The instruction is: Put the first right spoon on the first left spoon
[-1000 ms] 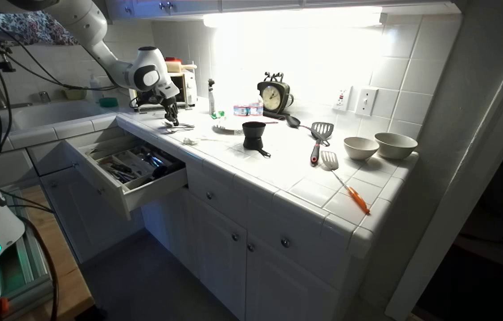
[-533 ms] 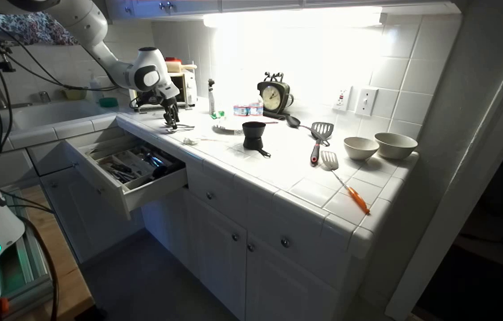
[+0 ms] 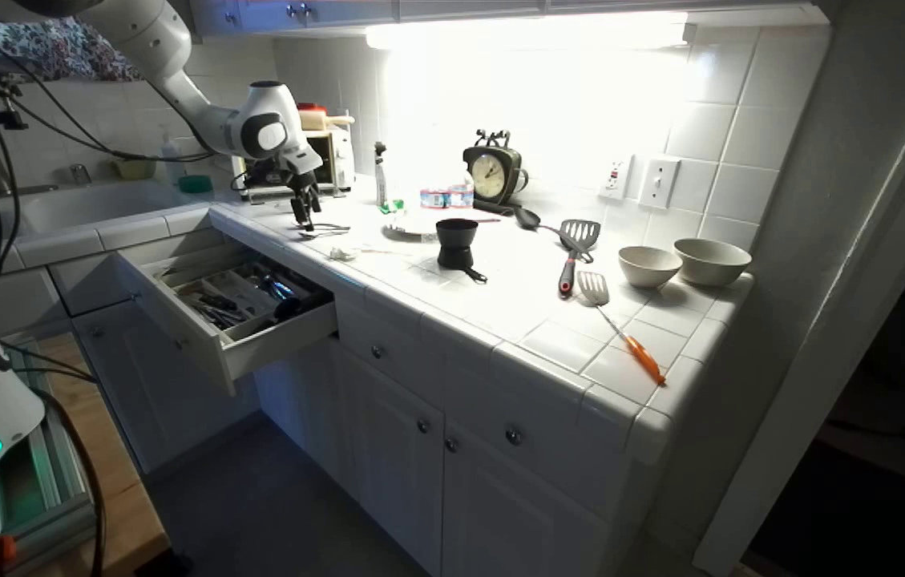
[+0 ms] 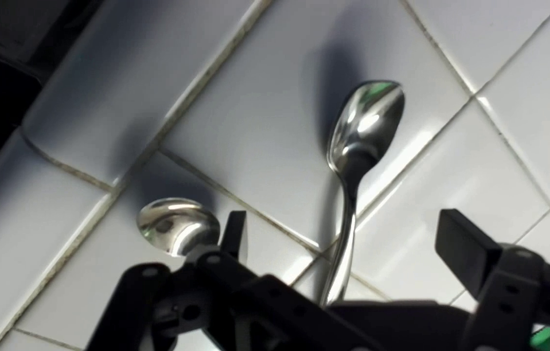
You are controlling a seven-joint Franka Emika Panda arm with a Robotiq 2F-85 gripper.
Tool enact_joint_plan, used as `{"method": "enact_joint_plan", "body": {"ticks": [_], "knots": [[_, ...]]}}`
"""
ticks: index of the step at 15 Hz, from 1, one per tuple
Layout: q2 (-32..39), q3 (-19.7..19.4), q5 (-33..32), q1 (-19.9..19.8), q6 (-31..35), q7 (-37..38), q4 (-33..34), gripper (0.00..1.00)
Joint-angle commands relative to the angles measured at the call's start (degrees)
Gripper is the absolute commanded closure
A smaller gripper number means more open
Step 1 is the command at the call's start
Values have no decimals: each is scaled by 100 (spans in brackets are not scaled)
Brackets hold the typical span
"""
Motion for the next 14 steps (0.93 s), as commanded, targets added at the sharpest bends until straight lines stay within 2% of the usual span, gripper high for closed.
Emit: {"method": "enact_joint_plan", "body": {"ticks": [1,6,11,14], "knots": [[-473,155,-253,-179,-671,-329,-85,0],[-1062,454,-490,-539,-1481,-1806,-235,0],[-1584,728,-347,-912,-1834,-3597,-579,0],[-1837,748,-406,-1044,-2269,-4309,-732,0]]}}
